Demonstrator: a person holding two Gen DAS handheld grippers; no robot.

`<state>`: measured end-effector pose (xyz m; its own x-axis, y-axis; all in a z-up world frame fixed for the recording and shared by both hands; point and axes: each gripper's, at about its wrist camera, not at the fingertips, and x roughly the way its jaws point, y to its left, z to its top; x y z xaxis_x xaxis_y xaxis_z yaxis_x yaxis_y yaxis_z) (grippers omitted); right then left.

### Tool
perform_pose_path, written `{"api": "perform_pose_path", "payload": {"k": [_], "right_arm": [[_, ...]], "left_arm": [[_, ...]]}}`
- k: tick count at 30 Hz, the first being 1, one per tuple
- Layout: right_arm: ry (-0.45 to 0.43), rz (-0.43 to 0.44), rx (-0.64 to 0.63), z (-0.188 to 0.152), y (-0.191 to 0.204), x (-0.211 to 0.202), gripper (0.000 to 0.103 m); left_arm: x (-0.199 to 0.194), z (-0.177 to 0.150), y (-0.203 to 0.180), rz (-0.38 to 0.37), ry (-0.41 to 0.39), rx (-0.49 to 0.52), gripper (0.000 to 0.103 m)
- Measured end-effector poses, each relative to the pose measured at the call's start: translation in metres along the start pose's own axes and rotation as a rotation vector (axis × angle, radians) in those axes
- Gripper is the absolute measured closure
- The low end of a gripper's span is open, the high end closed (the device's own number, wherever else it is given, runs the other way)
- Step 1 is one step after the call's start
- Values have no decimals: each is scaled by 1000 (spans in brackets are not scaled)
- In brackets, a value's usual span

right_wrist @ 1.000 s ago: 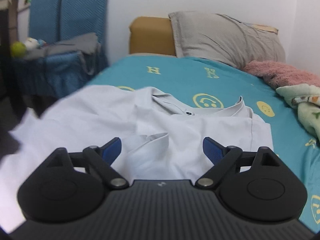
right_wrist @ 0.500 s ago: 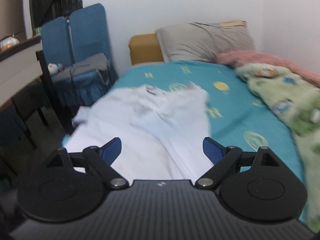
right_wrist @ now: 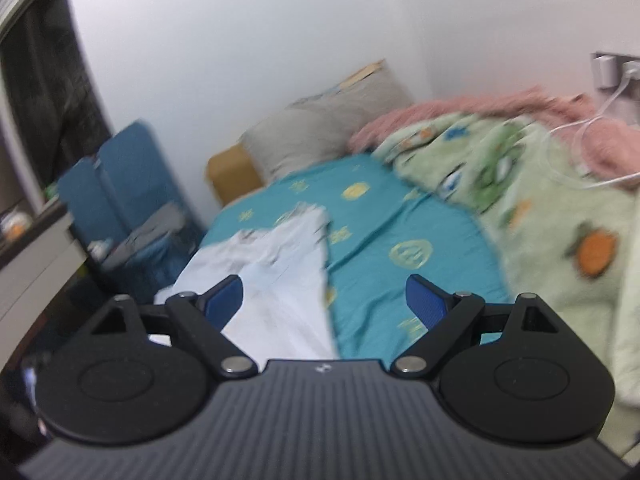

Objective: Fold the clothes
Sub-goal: 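Grasp the shirt side edge with the left gripper and fold it inward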

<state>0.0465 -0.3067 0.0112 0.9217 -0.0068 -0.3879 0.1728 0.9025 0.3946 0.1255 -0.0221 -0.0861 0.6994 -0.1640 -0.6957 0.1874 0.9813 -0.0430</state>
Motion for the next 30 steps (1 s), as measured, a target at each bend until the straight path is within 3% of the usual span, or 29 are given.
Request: {"api": "perform_pose_path", "payload": {"k": [6,9,14,18,21,23,25,30], "right_arm": [[-58,-27,99,10,-40,-6,13],[-76,-66,125,9,-54,-7,13],[-73,-80,189,8,-71,-2,13],[-65,-93,228,6,-83,0,13],[-52,-97,255,3,-88,2,13],[-45,-96,263,2,-90,4,13],[-40,-93,266,1,-90,6,13],[-30,-82,267,1,-89,8,13]], "left_arm": [[7,9,-46,-89,89,9,10],[12,18,-73,-174,139,-62,11],[41,20,-119,-277,293,-216,22],[59,14,-141,-280,353,-264,30],[64,11,-151,-256,365,-251,48],[65,11,-151,-250,377,-247,76],[64,12,-141,-301,385,-265,101],[47,21,-104,-366,392,-293,101]]}}
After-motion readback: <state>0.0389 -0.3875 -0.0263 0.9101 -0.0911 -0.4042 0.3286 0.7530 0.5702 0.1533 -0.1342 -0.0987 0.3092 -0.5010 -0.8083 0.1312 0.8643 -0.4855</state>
